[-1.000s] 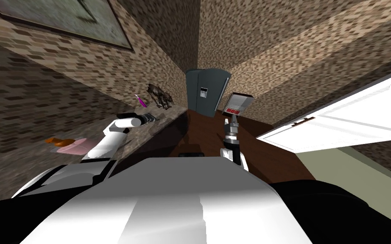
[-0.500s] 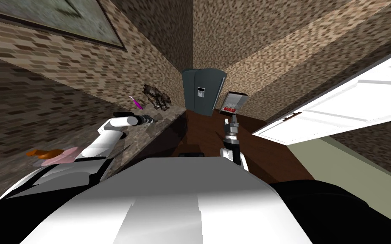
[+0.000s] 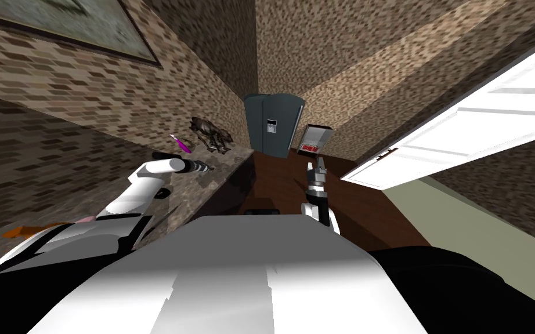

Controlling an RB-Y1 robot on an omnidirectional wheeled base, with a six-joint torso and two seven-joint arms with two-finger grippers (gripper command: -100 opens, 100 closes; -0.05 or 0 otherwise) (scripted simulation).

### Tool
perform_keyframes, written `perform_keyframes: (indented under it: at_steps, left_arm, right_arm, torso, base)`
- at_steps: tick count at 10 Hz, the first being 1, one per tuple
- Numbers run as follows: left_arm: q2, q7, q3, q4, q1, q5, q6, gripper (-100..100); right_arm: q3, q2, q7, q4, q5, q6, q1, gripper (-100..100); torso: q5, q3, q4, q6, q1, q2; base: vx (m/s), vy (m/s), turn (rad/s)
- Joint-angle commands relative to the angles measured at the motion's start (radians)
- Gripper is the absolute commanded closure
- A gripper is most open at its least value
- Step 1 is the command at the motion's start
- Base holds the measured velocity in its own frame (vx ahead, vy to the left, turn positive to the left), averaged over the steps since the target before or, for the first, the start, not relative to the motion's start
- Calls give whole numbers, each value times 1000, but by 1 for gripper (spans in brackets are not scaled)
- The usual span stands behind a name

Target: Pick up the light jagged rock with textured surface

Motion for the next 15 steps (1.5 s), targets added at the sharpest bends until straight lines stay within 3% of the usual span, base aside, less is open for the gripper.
perform_keyframes:
  at_steps: [1,5,7,9,10,11,15]
  left_arm:
    - [7,6,2,17,-2,13,33,-100]
    - [16,51,-6,81,18,40,145,-100]
    - [3,65,-24,117,53,43,183,-100]
    - [-1,66,-32,129,31,35,178,-100]
    - [-1,65,-32,130,33,36,179,0]
    - [-11,74,-27,161,24,18,162,-100]
    - [-35,94,-18,232,4,-24,122,-100]
  right_arm:
    - [0,0,0,0,0,0,0,0]
    - [0,0,0,0,0,0,0,0]
    - [0,0,0,0,0,0,0,0]
    - [0,0,0,0,0,0,0,0]
    - [0,0,0,0,0,0,0,0]
    - [0,0,0,0,0,0,0,0]
    - [0,0,0,0,0,0,0,0]
  torso:
    - [0,0,0,0,0,0]
    - [1,0,0,-1,4,0]
    - [1,0,0,-1,2,0]
    - [0,-1,0,-1,-1,-1]
    - [-1,0,0,-1,-6,0]
    - [-2,0,0,-1,-9,0]
    - [-2,4,2,0,-8,8]
  base:
    - [11,140,-67]
    - [26,188,-126]
    - [17,178,-56]
    - [22,83,-9]
    - [2,11,-1]
    - [-36,31,-209]
    - [-95,43,-205]
